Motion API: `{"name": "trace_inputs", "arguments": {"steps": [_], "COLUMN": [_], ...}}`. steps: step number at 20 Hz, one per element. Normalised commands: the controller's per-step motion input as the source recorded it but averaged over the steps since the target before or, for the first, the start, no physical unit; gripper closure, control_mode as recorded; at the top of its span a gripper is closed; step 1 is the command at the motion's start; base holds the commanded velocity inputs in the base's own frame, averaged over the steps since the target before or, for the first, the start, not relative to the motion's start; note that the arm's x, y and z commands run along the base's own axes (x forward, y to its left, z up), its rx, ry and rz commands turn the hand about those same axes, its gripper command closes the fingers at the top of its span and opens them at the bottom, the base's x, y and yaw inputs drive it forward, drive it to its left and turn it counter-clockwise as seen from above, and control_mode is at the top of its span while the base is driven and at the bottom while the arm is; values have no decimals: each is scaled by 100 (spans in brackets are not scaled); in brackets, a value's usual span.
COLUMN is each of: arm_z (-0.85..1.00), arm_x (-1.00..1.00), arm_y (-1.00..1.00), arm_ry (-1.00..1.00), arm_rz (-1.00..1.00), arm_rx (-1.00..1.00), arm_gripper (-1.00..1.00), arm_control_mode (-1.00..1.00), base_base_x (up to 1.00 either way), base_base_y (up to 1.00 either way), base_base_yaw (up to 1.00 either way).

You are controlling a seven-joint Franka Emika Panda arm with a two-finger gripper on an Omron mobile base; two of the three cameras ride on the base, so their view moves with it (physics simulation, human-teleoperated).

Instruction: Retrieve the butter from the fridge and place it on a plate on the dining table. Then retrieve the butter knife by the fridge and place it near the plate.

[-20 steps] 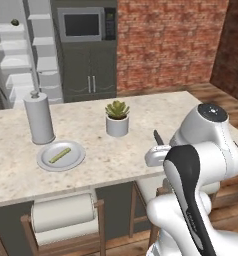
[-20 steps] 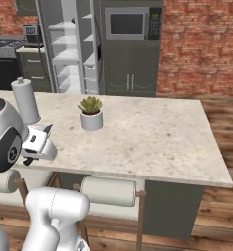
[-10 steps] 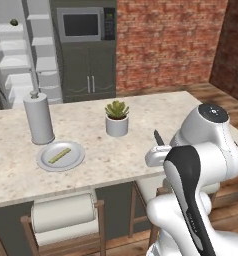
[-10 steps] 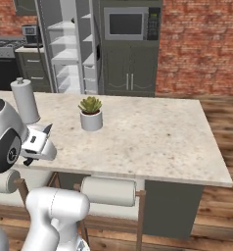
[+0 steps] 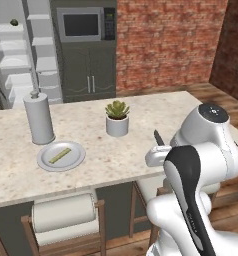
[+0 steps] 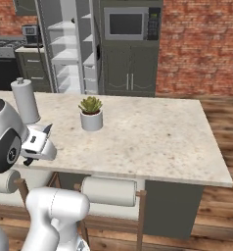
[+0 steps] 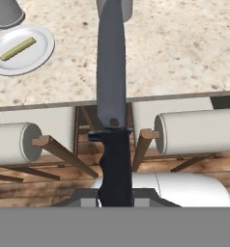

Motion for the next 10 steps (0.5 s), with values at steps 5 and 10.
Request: {"name": "trace_inputs", "arguments": {"steps": [5,10], "arm_z": [0,0], "arm_x": [27,54], "arm_y": [16,30], "arm_ry": [0,4], "arm_rz": [1,8], "arm_rx": [0,-1], "arm_gripper": [100,100], "arm_control_mode": [-100,-100], "base_base_x": [0,0], "base_base_y": [0,0], "base_base_yaw": [0,0]}}
